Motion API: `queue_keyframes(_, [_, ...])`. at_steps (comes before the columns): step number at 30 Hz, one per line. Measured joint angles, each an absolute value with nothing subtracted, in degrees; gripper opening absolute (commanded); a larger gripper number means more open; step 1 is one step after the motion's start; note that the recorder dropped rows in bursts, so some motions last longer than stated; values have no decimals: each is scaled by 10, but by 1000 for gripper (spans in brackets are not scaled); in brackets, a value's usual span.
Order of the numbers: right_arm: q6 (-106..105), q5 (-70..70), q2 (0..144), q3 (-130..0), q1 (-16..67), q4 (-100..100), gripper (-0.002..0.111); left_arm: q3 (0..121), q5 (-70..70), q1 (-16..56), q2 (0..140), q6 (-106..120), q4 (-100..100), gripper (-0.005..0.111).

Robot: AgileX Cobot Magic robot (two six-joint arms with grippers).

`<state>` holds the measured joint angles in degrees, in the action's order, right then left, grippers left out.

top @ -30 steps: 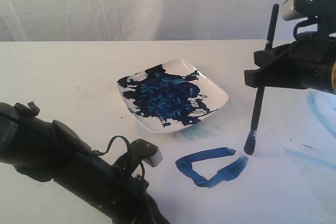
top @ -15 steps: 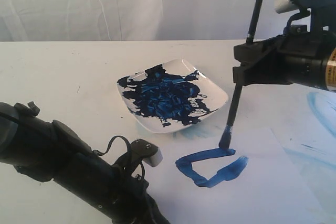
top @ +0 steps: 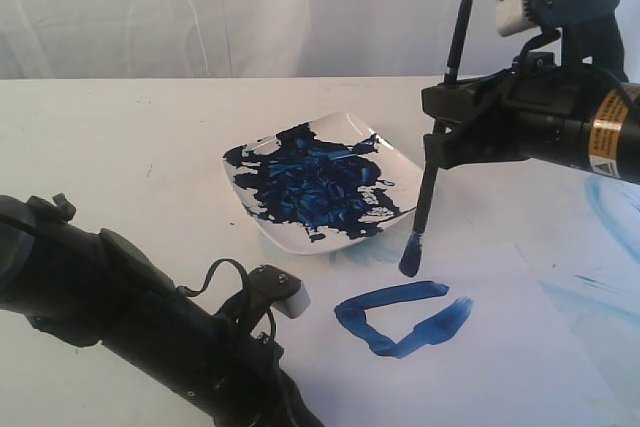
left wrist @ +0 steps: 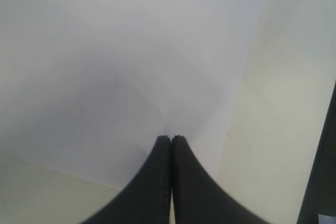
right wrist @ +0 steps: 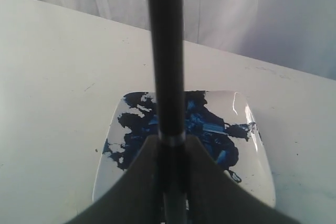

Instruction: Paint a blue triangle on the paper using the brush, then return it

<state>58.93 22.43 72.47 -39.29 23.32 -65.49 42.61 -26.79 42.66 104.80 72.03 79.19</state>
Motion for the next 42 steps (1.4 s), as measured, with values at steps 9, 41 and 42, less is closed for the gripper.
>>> queue_keyframes(9, [596,214,725,-393,233,-656,0,426,-268,427,1048,720,792,0])
queue_keyframes(41, [655,179,714,-393,233,-715,0,426,-268,427,1048,720,791,0])
queue_keyframes(42, [655,179,714,-393,233,-715,0,426,-268,427,1048,720,791,0])
